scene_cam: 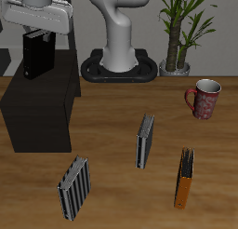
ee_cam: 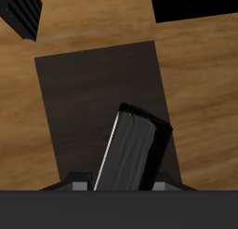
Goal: Place the black book upright on top of the shelf
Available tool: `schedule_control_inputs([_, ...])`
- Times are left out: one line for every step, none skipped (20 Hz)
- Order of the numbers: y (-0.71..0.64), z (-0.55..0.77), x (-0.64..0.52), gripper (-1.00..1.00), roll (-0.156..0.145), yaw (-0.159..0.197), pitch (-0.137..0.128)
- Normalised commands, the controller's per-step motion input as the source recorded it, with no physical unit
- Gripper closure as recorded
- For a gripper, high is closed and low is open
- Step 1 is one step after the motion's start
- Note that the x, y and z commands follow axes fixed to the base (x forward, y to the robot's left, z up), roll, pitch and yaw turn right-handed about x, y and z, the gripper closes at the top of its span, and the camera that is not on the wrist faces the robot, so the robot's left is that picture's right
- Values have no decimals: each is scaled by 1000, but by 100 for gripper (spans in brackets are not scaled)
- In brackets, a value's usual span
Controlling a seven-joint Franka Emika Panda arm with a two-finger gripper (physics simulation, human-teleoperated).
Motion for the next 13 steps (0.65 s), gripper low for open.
schedule_control_inputs([-51,-134,42,-100,10,-20,5])
schedule_control_inputs([-31,-158,38,-100,-53,-53,33])
schedule_control_inputs([98,-191,33,-100,36,-14,24])
schedule_control_inputs([102,14,-93,-100,0,0,0])
schedule_control_inputs([37,-154,-8,-100,-47,27,21])
schedule_control_inputs([108,-45,-68,-100,24,-11,0])
schedule_control_inputs([98,-26,-83,-100,28,23,-12])
schedule_control_inputs([63,-35,-67,-100,21,6,11])
schedule_control_inputs([-49,-36,-67,-100,-66,-10,13])
schedule_control_inputs([27,-9,-31,-100,2,15,-5])
schedule_control_inputs([104,-18,-106,-100,25,4,-1])
schedule_control_inputs([46,-49,-41,-100,4,30,13])
schedule_control_inputs([38,-10,-56,-100,-3,-3,6])
